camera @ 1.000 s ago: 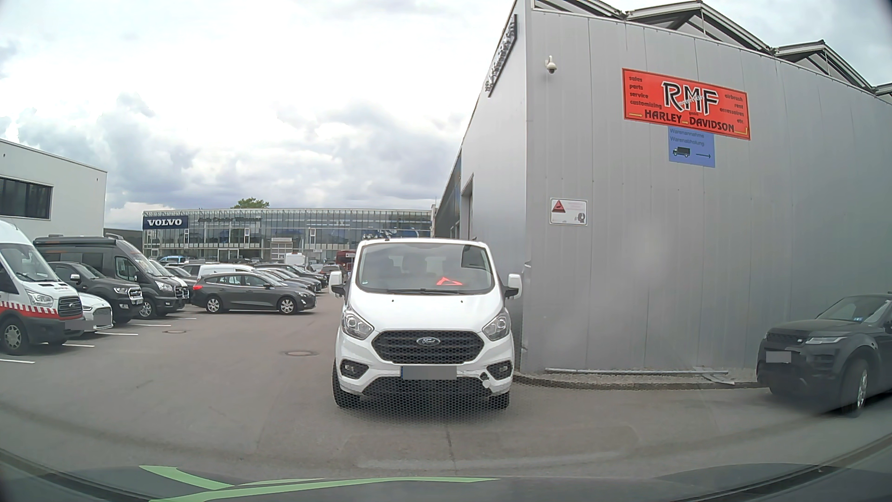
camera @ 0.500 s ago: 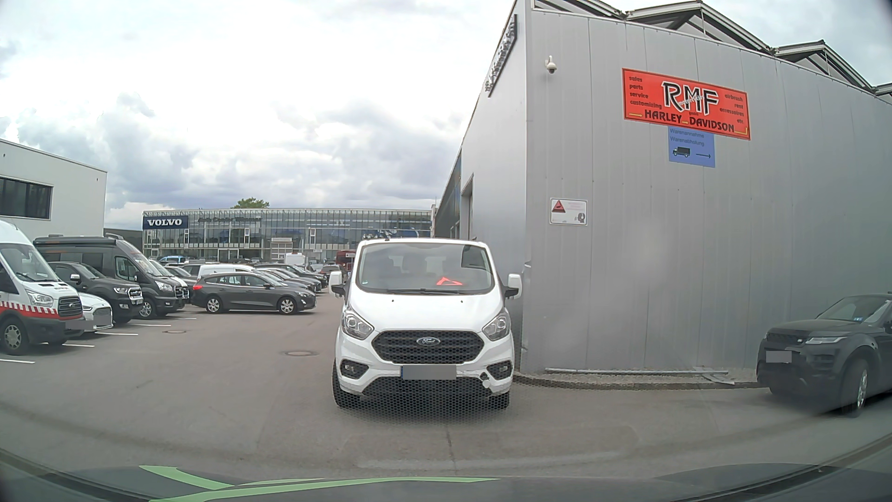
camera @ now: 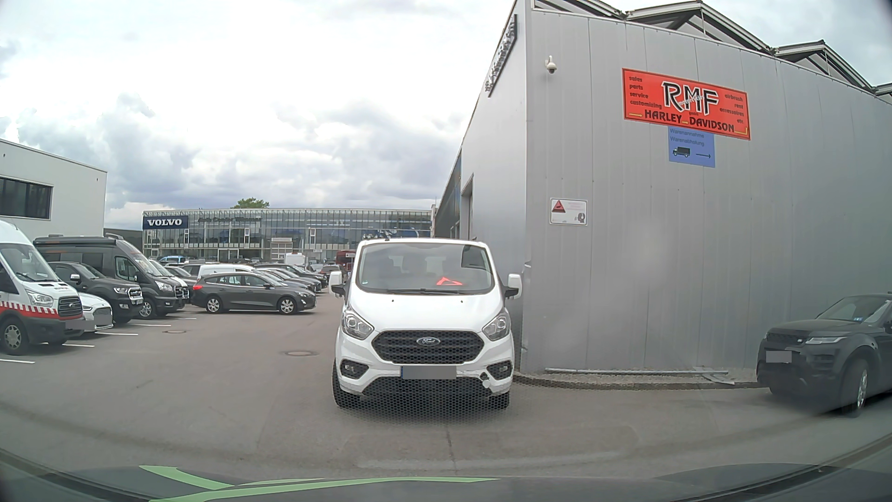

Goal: Follow the waypoints while adhering to traffic rules and regulations

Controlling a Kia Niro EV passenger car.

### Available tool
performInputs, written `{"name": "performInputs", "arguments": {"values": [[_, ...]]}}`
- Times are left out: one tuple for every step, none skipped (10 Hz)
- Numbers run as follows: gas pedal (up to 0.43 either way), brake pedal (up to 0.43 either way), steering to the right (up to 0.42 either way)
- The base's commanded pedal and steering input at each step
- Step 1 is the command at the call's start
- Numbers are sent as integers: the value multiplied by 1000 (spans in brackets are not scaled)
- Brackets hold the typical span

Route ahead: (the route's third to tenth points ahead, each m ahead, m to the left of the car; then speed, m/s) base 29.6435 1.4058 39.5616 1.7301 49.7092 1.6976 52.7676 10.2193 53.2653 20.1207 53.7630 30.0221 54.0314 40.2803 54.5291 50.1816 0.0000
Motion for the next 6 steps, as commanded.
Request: {"name": "performInputs", "arguments": {"values": [[0, 524, -3], [0, 524, -3], [0, 524, -3], [0, 524, -3], [0, 524, -3], [0, 524, -3]]}}
